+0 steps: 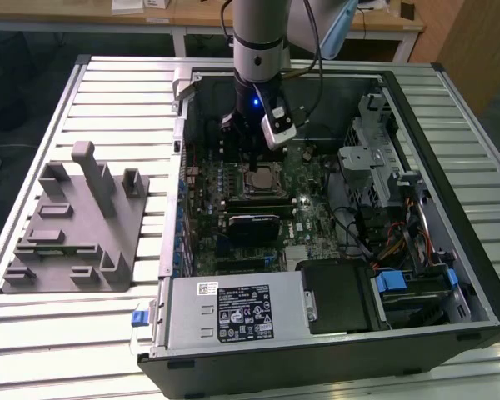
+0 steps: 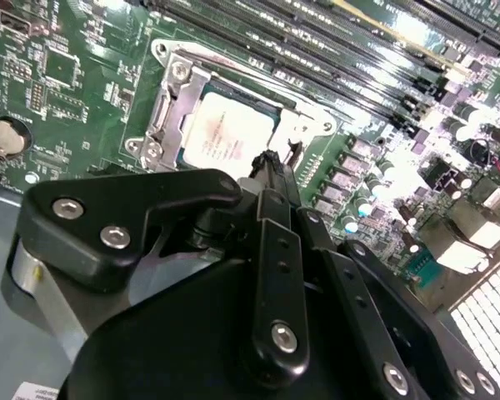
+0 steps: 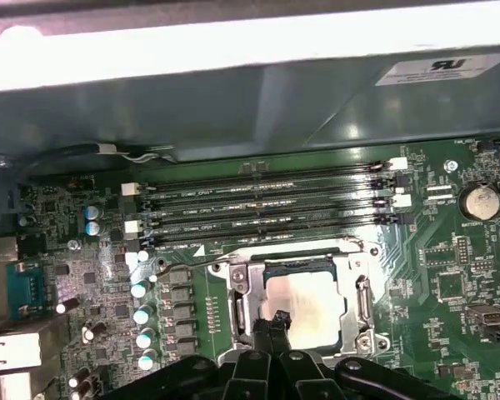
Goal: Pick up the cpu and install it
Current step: 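Close the cpu cover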
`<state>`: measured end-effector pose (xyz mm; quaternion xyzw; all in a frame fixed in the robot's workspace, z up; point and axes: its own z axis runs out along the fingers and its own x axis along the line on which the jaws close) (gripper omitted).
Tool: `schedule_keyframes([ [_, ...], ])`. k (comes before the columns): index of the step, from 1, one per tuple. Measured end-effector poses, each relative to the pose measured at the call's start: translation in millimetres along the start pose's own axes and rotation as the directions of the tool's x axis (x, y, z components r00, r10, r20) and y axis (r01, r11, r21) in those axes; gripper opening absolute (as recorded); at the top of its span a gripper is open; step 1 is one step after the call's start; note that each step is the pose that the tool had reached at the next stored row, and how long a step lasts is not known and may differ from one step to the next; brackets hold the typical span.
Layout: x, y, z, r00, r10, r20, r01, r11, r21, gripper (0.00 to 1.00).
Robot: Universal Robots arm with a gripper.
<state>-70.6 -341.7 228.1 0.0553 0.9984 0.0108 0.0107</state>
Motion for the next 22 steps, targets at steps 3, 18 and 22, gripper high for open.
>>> schedule_keyframes([
  [3, -6.9, 0.7, 0.2, 1.0000, 0.000, 0.0001, 0.000, 1.0000, 0.0000, 0.11],
  [18, -20.7, 2.7, -18.2, 1.0000, 0.000, 0.0002, 0.000, 1.0000, 0.0006, 0.11],
  [22, -20.7, 2.7, -18.7, 1.0000, 0.000, -0.0001, 0.000, 1.0000, -0.0013, 0.11],
])
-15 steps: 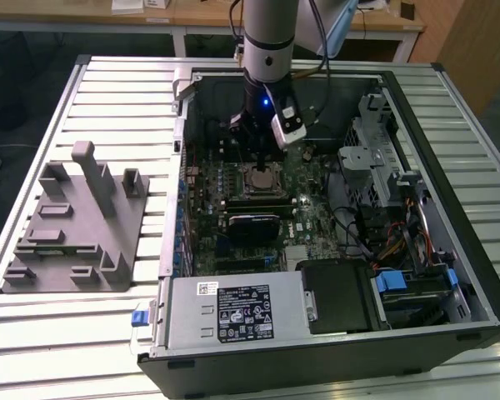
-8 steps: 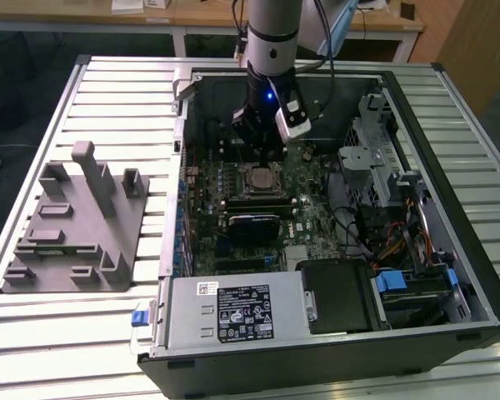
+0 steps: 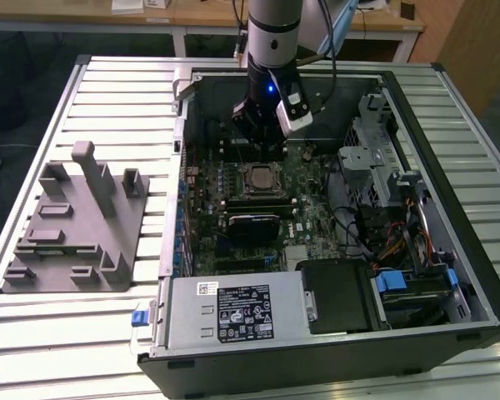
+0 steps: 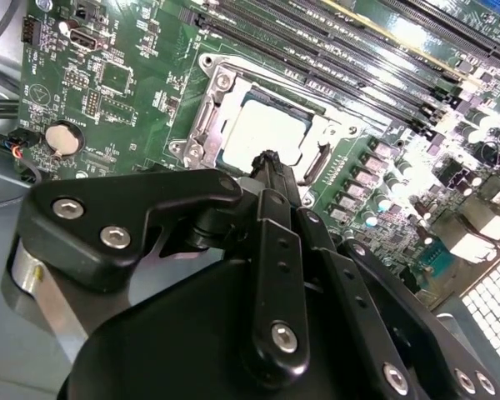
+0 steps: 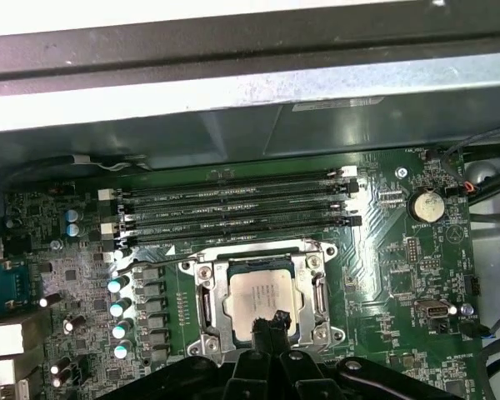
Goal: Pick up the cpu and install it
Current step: 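Install the first cpu locking lever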
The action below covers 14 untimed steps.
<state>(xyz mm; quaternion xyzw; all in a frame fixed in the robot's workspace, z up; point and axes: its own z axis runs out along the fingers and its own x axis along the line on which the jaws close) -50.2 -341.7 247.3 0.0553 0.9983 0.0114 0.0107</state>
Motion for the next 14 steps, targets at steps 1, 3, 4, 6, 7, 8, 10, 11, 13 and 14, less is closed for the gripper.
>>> schedule_keyframes([
  [1, 0.0, 0.0, 0.0, 1.0000, 0.000, -0.0002, 0.000, 1.0000, -0.0025, 0.11],
  [3, 0.0, 0.0, 0.0, 1.0000, 0.000, -0.0003, 0.000, 1.0000, -0.0028, 0.11],
  [4, 0.0, 0.0, 0.0, 1.0000, 0.000, -0.0003, 0.000, 1.0000, -0.0031, 0.11],
  [6, 0.0, 0.0, 0.0, 1.0000, 0.000, -0.0004, 0.000, 1.0000, -0.0034, 0.11],
  [7, 0.0, 0.0, 0.0, 1.0000, 0.000, -0.0004, 0.000, 1.0000, -0.0037, 0.11],
  [8, 0.0, 0.0, 0.0, 1.0000, 0.000, -0.0004, 0.000, 1.0000, -0.0039, 0.11],
  [10, 0.0, 0.0, 0.0, 1.0000, 0.000, -0.0005, 0.000, 1.0000, -0.0043, 0.11],
  [11, 0.0, 0.0, 0.0, 1.0000, 0.000, -0.0004, 0.000, 1.0000, -0.0045, 0.11],
  [13, 2.2, -0.3, 0.0, 1.0000, 0.000, -0.0004, 0.000, 1.0000, -0.0046, 0.11],
  [14, 4.5, -0.5, -0.1, 1.0000, 0.000, -0.0005, 0.000, 1.0000, -0.0045, 0.11],
])
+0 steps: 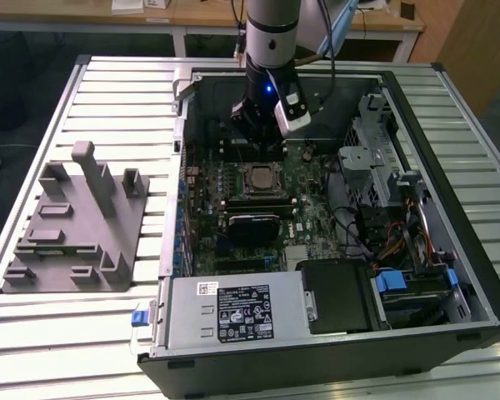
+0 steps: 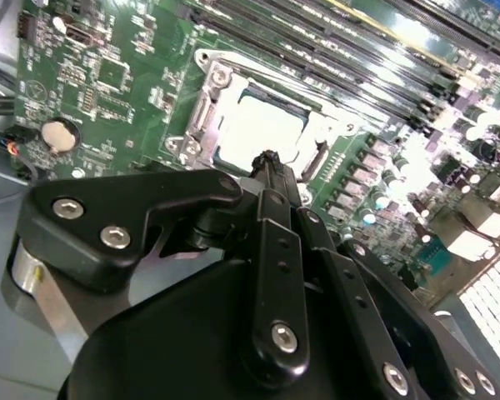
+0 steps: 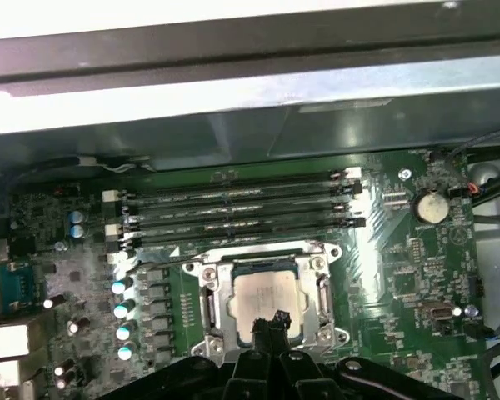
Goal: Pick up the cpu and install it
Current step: 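Install the first cpu locking lever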
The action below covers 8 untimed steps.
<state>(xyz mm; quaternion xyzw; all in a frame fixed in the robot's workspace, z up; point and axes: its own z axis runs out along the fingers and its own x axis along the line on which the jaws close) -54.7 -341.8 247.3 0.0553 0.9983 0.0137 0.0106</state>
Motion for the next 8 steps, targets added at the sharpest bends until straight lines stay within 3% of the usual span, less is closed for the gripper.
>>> schedule_keyframes([
  [8, 28.7, -3.2, -0.6, 1.0000, 0.000, 0.0028, 0.000, 1.0000, -0.0003, 0.11],
])
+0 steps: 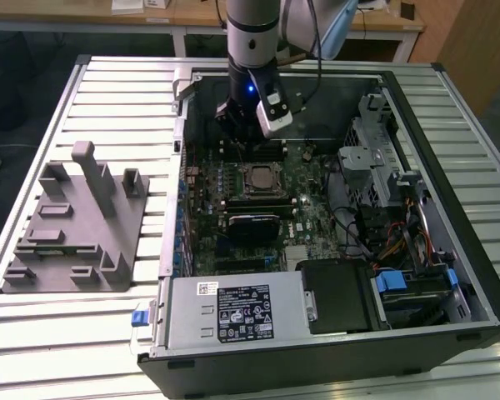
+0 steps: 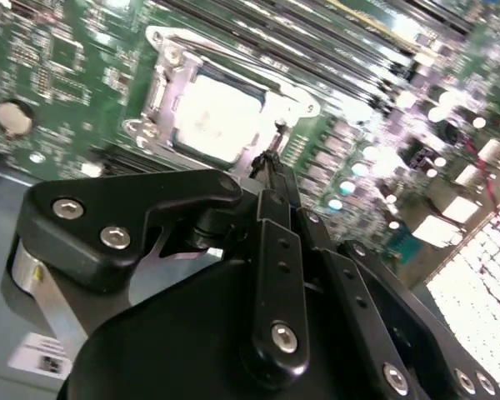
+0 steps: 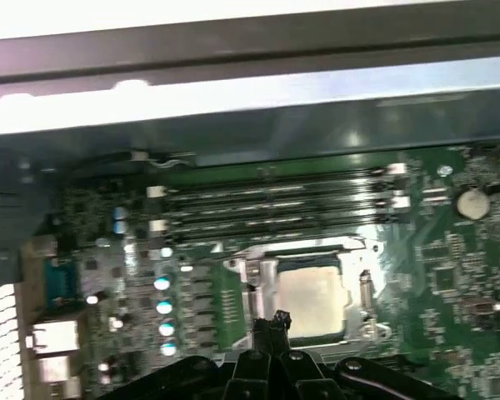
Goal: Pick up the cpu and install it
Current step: 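Install the first cpu locking lever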
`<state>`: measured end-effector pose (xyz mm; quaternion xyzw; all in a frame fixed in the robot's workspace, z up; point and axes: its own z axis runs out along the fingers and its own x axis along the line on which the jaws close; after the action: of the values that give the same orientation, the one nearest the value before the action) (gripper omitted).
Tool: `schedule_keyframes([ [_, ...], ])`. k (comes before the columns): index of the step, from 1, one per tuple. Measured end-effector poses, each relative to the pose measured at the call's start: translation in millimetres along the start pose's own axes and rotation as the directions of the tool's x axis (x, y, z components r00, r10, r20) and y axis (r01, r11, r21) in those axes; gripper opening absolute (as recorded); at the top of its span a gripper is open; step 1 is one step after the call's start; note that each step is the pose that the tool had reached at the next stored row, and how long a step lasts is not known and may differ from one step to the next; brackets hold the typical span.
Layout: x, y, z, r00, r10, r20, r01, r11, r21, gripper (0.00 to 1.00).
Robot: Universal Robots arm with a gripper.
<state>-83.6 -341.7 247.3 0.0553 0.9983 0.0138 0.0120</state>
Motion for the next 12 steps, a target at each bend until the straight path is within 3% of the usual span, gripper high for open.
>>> schedule_keyframes([
  [6, 19.3, -2.2, -0.5, 1.0000, 0.000, 0.0033, 0.000, 1.0000, -0.0003, 0.11],
  [12, 33.5, -3.9, -0.9, 1.0000, 0.000, 0.0050, 0.000, 1.0000, -0.0009, 0.11],
])
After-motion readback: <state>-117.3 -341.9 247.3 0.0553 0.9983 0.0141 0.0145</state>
